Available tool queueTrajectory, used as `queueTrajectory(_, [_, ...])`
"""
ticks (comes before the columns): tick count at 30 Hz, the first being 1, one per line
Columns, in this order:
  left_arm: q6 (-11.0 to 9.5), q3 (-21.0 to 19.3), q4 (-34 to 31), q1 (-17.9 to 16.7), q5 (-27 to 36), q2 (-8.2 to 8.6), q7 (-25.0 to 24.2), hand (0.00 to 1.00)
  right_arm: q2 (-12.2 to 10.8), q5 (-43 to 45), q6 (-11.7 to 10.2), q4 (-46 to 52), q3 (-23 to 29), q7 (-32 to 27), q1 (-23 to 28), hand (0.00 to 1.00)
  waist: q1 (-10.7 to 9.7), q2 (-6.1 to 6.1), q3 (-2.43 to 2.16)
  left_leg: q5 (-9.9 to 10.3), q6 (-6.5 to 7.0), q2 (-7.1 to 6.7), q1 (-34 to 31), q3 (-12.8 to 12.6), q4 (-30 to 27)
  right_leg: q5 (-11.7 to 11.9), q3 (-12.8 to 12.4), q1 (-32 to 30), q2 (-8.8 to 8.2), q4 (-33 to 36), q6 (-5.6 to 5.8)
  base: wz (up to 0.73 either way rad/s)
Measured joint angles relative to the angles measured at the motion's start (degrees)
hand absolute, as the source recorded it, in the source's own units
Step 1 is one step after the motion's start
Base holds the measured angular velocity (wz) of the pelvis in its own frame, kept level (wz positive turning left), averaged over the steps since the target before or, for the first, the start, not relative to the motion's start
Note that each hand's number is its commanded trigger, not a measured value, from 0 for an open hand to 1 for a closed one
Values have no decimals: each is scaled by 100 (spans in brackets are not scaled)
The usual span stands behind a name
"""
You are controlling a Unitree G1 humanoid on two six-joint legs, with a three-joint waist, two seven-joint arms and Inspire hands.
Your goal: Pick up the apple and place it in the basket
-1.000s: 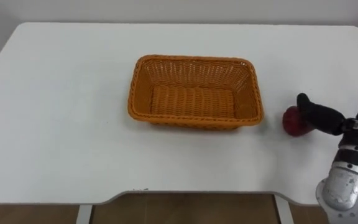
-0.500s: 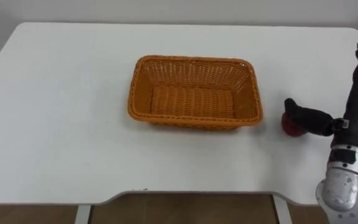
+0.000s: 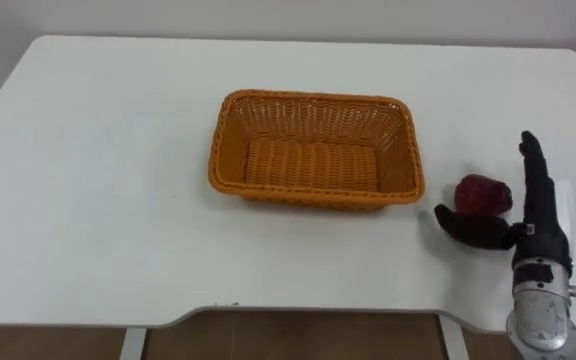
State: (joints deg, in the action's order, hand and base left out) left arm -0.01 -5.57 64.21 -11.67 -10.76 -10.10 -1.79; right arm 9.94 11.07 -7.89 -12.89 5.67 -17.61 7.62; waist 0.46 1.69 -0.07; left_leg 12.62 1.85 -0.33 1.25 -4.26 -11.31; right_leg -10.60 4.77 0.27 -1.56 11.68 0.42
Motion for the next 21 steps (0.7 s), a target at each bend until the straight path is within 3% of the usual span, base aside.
queueTrajectory(7, [9, -26, -6, -19, -11, 1, -62, 0, 165, -197, 30, -453, 15, 184, -114, 0, -1, -24, 13, 0, 0, -3, -4, 0, -4, 1, 20, 4, -9, -3, 1, 0])
queueTrajectory(8, [10, -29, -6, -20, -9, -1, -81, 0, 166, -243, 21, -476, 17, 213, -130, 33, -11, -29, 17, 0, 0, -2, -4, 0, -6, 1, 17, 5, -6, -3, 1, 0])
queueTrajectory(9, [10, -39, -5, -20, -9, -6, -128, 0, 165, -363, -5, -582, 18, 260, -209, 78, -36, -39, 21, 0, 0, -2, -4, 7, -15, 1, 17, 8, -6, -2, 1, 0])
queueTrajectory(10, [10, -40, -6, -19, -9, -7, -137, 0, 166, -392, -25, -628, 26, 286, -246, 100, -46, -42, 20, 0, 0, -2, -4, 9, -19, 1, 18, 10, -6, -2, 0, 0])
queueTrajectory(21, [11, -46, 20, -46, -7, -32, -179, 0, 238, -399, -209, -1379, 529, 403, -655, 100, -158, -23, -18, -2, -5, -1, 52, 108, -59, 11, 58, 112, 8, 0, -8, 3])
